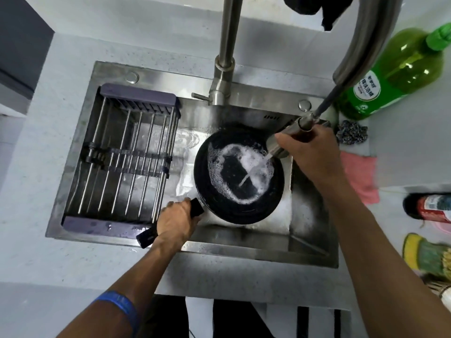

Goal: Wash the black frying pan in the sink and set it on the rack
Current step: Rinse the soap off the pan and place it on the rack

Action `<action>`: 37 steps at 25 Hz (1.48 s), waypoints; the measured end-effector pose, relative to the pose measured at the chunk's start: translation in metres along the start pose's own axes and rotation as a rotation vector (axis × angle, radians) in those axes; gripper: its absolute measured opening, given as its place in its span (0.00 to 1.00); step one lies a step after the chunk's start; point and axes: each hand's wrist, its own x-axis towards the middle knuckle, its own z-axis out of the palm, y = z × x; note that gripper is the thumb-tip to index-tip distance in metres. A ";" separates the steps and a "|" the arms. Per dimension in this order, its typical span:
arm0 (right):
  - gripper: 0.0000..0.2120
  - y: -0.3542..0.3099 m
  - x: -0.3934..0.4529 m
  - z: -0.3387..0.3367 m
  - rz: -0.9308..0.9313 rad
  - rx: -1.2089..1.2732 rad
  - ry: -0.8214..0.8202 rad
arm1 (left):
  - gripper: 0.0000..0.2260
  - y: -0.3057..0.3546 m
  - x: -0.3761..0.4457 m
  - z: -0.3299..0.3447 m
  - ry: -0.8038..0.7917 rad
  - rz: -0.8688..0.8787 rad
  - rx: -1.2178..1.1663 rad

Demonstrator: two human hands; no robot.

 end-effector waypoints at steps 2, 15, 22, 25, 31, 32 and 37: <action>0.10 -0.012 0.007 0.008 0.032 0.018 -0.122 | 0.20 -0.001 0.001 -0.001 -0.016 0.024 0.007; 0.18 -0.033 0.025 0.031 0.042 0.188 -0.208 | 0.18 -0.017 0.003 -0.009 -0.150 0.131 -0.143; 0.16 -0.026 0.030 0.020 -0.009 0.067 -0.143 | 0.16 -0.020 0.002 -0.007 -0.125 0.145 -0.174; 0.10 -0.019 0.038 -0.001 -0.010 -0.051 -0.022 | 0.16 -0.021 0.003 -0.007 -0.125 0.124 -0.190; 0.13 -0.012 0.048 -0.026 -0.047 -0.252 -0.046 | 0.17 -0.022 0.004 -0.004 -0.115 0.134 -0.169; 0.13 -0.010 0.048 -0.029 -0.058 -0.298 -0.053 | 0.17 -0.022 0.004 -0.004 -0.116 0.136 -0.166; 0.13 -0.001 0.038 -0.044 -0.058 -0.468 -0.118 | 0.17 -0.020 0.005 -0.005 -0.135 0.117 -0.189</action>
